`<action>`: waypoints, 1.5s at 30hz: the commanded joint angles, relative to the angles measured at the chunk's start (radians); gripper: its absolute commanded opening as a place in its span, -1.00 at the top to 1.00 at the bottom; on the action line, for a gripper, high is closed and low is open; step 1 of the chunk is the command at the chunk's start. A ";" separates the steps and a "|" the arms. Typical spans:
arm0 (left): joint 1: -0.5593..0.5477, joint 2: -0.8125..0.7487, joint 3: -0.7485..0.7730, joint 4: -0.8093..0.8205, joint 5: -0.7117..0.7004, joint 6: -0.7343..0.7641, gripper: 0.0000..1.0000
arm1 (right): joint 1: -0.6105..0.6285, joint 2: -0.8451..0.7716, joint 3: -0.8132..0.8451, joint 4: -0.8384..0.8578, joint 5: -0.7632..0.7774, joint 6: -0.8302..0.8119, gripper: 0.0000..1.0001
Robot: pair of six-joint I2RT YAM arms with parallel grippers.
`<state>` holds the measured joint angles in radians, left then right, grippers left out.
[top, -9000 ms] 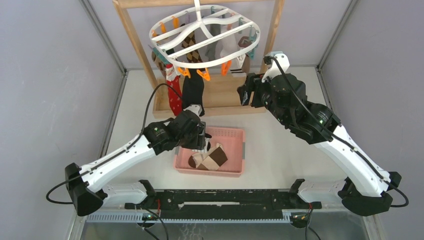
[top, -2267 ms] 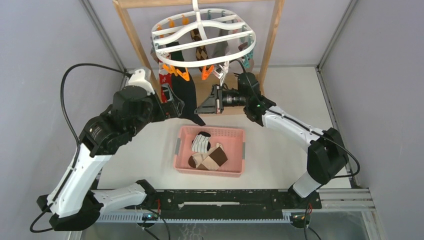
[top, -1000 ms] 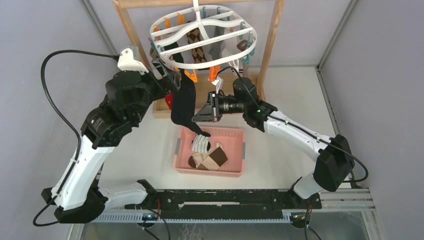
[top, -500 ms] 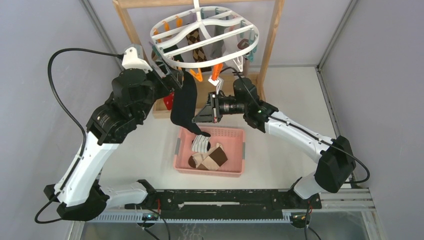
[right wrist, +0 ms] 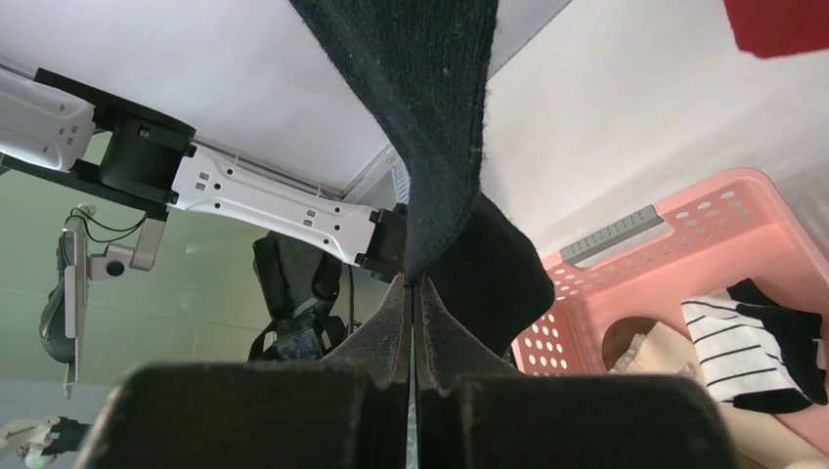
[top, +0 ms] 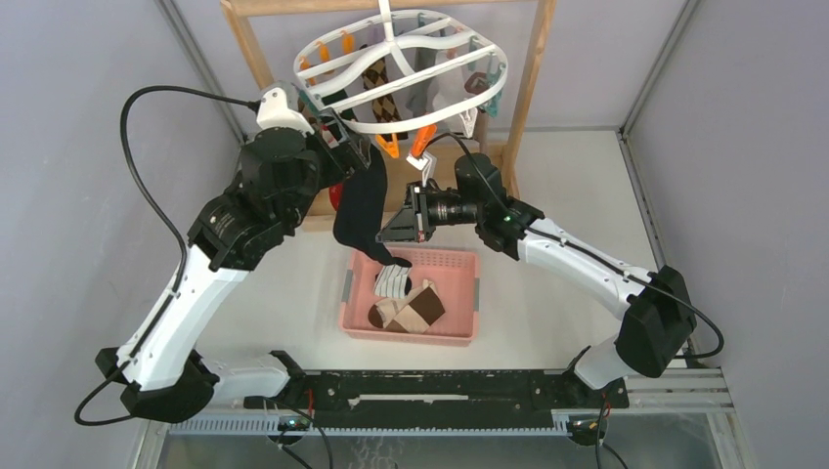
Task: Remove the socks clipped to the hanger
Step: Remove the sock from the hanger.
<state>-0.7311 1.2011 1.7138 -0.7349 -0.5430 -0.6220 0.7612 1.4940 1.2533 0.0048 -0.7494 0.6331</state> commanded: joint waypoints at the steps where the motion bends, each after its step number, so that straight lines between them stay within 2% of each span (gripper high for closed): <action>1: -0.006 0.003 0.016 0.047 0.000 -0.010 -0.65 | 0.008 -0.048 0.005 0.024 0.002 -0.019 1.00; 9: -0.006 0.016 0.027 0.055 -0.006 -0.006 -0.55 | 0.009 -0.048 0.005 0.023 -0.001 -0.019 1.00; 21: -0.007 0.045 0.056 0.057 0.002 -0.002 -0.28 | 0.009 -0.046 0.005 0.012 -0.008 -0.028 1.00; 25: -0.006 0.042 0.061 0.054 -0.001 0.001 -0.28 | 0.009 -0.044 0.005 0.009 -0.013 -0.032 1.00; 32: -0.006 0.034 0.061 0.059 -0.007 0.004 -0.57 | 0.007 -0.038 0.005 0.006 -0.020 -0.033 1.00; 39: -0.007 0.003 0.014 0.117 -0.009 0.002 -0.53 | 0.009 -0.035 0.005 0.000 -0.023 -0.043 1.00; 45: -0.006 -0.011 -0.003 0.144 -0.010 0.002 -0.36 | 0.011 -0.032 0.005 -0.031 -0.028 -0.046 1.00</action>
<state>-0.7349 1.2209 1.7145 -0.6743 -0.5400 -0.6209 0.7620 1.4940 1.2533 -0.0204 -0.7635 0.6090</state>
